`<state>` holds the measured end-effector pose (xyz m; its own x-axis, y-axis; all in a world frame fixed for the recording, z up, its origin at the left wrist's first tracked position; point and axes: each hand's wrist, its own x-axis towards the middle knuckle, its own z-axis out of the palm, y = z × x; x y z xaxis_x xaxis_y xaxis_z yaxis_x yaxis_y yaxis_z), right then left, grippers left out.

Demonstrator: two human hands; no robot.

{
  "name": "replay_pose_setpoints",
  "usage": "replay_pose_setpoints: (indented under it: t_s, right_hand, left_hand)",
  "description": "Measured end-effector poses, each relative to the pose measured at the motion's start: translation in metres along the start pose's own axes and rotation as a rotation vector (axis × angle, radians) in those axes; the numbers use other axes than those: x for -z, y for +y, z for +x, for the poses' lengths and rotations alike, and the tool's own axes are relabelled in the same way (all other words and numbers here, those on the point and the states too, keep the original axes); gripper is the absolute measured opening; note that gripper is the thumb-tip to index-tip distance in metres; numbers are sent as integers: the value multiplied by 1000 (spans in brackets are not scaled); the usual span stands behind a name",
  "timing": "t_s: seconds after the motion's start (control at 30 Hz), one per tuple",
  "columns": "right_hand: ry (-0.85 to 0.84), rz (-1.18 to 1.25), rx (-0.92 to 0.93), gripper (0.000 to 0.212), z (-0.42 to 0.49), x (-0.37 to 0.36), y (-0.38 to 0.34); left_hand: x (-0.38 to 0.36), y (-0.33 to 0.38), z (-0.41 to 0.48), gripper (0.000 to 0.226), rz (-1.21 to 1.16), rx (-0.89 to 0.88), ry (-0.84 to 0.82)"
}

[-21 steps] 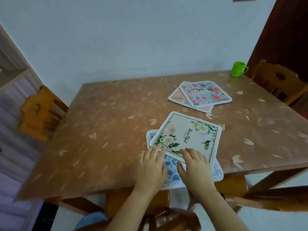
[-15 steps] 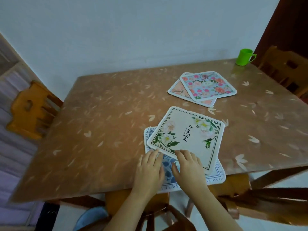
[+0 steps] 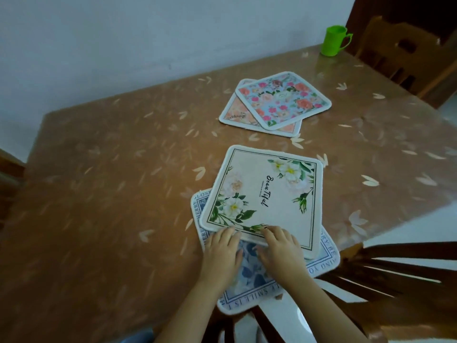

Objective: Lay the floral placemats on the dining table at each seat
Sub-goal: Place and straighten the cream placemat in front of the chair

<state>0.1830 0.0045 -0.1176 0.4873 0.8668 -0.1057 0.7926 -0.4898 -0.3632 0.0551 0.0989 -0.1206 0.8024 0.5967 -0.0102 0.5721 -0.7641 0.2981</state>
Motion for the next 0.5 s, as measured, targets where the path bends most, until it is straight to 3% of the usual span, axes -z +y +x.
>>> replay_pose_setpoints:
  t_s: [0.5]
  right_hand:
    - [199, 100, 28, 40, 9, -16, 19]
  left_hand:
    - [-30, -23, 36, 43, -72, -175, 13]
